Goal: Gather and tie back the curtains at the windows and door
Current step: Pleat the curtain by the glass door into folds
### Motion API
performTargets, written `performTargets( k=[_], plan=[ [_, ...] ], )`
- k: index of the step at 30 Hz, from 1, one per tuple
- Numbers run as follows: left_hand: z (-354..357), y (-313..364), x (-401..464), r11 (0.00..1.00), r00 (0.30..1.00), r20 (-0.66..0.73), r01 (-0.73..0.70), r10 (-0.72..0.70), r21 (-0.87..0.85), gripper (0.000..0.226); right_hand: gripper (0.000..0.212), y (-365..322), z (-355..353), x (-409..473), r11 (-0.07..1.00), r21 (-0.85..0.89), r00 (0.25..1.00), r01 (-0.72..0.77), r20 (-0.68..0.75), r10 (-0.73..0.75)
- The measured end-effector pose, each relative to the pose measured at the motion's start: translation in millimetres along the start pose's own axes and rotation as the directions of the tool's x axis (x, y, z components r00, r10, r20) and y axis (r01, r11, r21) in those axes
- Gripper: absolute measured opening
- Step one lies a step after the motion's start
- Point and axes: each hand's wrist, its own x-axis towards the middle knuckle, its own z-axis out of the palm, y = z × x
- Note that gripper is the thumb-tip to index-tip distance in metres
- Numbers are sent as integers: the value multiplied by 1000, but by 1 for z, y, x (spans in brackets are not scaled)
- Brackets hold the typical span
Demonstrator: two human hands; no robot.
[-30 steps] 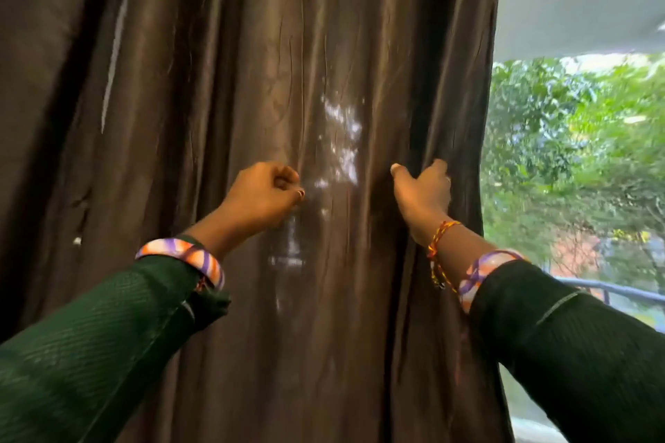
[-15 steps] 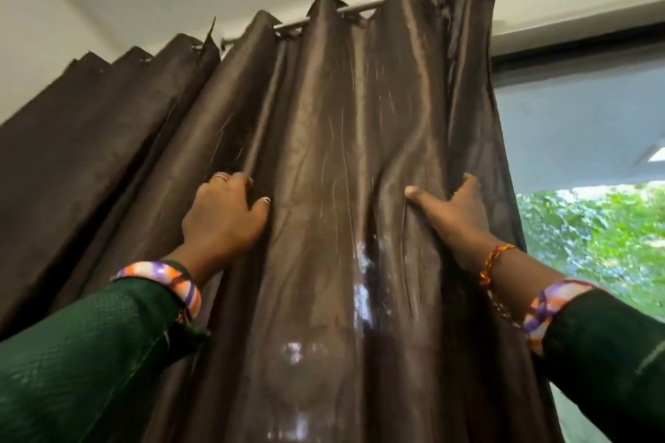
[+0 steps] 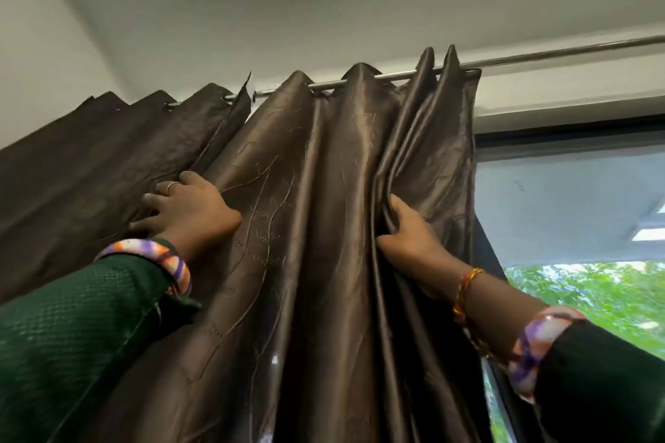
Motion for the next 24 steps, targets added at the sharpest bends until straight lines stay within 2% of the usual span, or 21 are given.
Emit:
performTargets(
  k=[5,8,11,13,15,17,21,24],
  plan=[
    [0,-17,22,972,990,128,-33,64,-231,92,69,-27,48,11,999,-30,997,45,65,-43],
    [-2,-20,20,915,951,264,-46,163,-401,80,66,-40,76,10,999,-16,992,39,122,-37],
    [-2,-26,18,910,903,343,-109,259,-400,59,59,-53,105,10,997,48,989,65,131,-70],
    [-2,-32,18,920,881,347,-206,323,-333,45,57,-61,121,13,991,108,988,73,125,-87],
    [-5,-39,17,918,868,339,-272,363,-288,44,58,-71,133,14,977,191,989,90,101,-111],
    [-9,-45,16,906,859,326,-305,395,-294,43,54,-80,142,14,958,267,988,100,83,-126],
    [-16,-49,15,853,859,249,-325,447,-409,31,51,-96,147,11,927,363,986,95,93,-138],
    [-18,-39,7,827,834,203,-417,513,-378,39,48,-92,140,7,923,370,982,103,110,-154]
  ],
)
